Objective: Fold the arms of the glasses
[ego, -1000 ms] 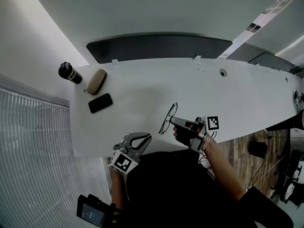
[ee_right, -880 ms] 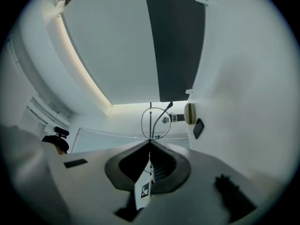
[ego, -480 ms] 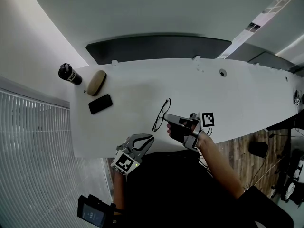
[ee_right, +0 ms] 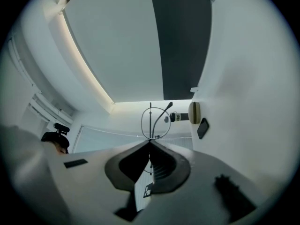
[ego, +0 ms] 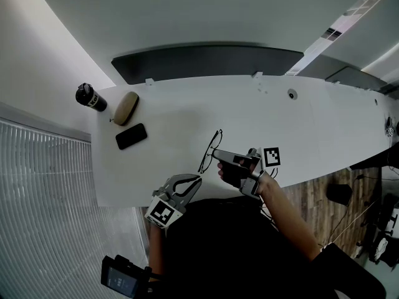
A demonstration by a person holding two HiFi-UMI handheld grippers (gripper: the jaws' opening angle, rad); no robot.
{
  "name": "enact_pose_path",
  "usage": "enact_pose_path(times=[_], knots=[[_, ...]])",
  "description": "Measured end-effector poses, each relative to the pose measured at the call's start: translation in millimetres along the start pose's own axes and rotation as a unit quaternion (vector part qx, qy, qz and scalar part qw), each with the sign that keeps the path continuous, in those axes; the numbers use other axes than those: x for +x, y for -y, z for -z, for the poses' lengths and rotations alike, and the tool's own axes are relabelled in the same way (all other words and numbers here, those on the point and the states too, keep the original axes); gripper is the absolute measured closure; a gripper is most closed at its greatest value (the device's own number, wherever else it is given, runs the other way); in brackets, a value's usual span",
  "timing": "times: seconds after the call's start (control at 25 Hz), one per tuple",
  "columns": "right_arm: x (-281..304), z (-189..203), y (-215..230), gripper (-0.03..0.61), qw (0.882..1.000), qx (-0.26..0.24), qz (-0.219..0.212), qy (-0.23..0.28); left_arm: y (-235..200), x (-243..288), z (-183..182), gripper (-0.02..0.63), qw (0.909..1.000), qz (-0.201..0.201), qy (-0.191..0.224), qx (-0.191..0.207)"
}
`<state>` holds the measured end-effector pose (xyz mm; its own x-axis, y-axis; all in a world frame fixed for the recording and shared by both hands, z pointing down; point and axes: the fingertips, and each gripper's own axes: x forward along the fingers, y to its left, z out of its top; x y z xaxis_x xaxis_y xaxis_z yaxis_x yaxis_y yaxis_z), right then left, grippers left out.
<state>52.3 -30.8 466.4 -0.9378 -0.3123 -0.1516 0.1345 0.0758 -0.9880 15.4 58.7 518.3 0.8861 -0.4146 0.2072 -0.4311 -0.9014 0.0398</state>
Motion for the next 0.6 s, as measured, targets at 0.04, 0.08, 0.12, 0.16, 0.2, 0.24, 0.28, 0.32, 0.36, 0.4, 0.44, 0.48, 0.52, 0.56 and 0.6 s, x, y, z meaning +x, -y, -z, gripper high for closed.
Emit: enact_pose_path(times=[0.04, 0.08, 0.12, 0.16, 0.2, 0.24, 0.28, 0.32, 0.36, 0.4, 0.44, 0.48, 0.52, 0.56, 0.6], knots=[[-0.3, 0.4, 0.2, 0.569, 1.000, 0.000, 0.001, 0.000, 0.0, -0.1, -0.3, 0.589, 1.0000, -0.002, 0.001, -0.004], [-0.7, 0.8, 0.3, 0.568, 1.000, 0.000, 0.002, -0.001, -0.2, -0.1, -0.3, 0.589, 1.0000, -0.003, 0.002, -0.007], [-1.0, 1.0, 0.3, 0.568, 1.000, -0.001, 0.003, -0.002, -0.4, -0.2, 0.1, 0.589, 1.0000, -0.003, 0.002, -0.005], [-1.2, 1.3, 0.2, 0.568, 1.000, -0.002, 0.004, -0.003, -1.0, -0.3, 0.3, 0.589, 1.0000, -0.003, 0.004, -0.004], [-1.4, 1.6, 0.0, 0.568, 1.000, -0.002, 0.004, -0.004, -1.9, -0.6, -0.5, 0.589, 0.9999, -0.006, 0.006, -0.009], [-1.4, 1.9, -0.2, 0.568, 1.000, -0.003, 0.004, -0.004, -3.0, -1.0, -2.0, 0.589, 0.9998, -0.010, 0.008, -0.018], [-1.4, 2.0, -0.3, 0.568, 1.000, -0.002, 0.004, -0.004, -3.7, -1.3, -2.7, 0.589, 0.9996, -0.012, 0.010, -0.023], [-1.4, 2.1, -0.3, 0.569, 1.000, -0.002, 0.004, -0.004, -4.1, -1.5, -2.6, 0.589, 0.9996, -0.012, 0.010, -0.024], [-1.5, 2.2, 0.0, 0.568, 1.000, -0.002, 0.005, -0.004, -4.2, -1.6, -2.1, 0.589, 0.9996, -0.012, 0.009, -0.023], [-1.5, 2.4, 0.2, 0.568, 1.000, -0.001, 0.005, -0.004, -3.8, -1.7, -0.2, 0.589, 0.9998, -0.010, 0.007, -0.017], [-1.5, 2.6, 0.3, 0.568, 1.000, -0.001, 0.005, -0.004, -3.2, -1.8, 2.7, 0.589, 0.9999, -0.006, 0.005, -0.006], [-1.6, 2.8, 0.4, 0.568, 1.000, -0.001, 0.006, -0.004, -2.9, -1.7, 3.8, 0.589, 1.0000, -0.005, 0.004, -0.002], [-1.8, 2.8, 0.4, 0.568, 1.000, 0.000, 0.006, -0.004, -3.1, -1.4, 2.3, 0.589, 0.9999, -0.006, 0.006, -0.007], [-2.0, 2.6, 0.6, 0.568, 1.000, 0.000, 0.006, -0.004, -3.6, -0.9, 0.3, 0.589, 0.9999, -0.008, 0.008, -0.013], [-2.3, 2.5, 0.8, 0.568, 1.000, 0.000, 0.007, -0.004, -3.9, -0.5, -0.7, 0.589, 0.9998, -0.008, 0.009, -0.015]])
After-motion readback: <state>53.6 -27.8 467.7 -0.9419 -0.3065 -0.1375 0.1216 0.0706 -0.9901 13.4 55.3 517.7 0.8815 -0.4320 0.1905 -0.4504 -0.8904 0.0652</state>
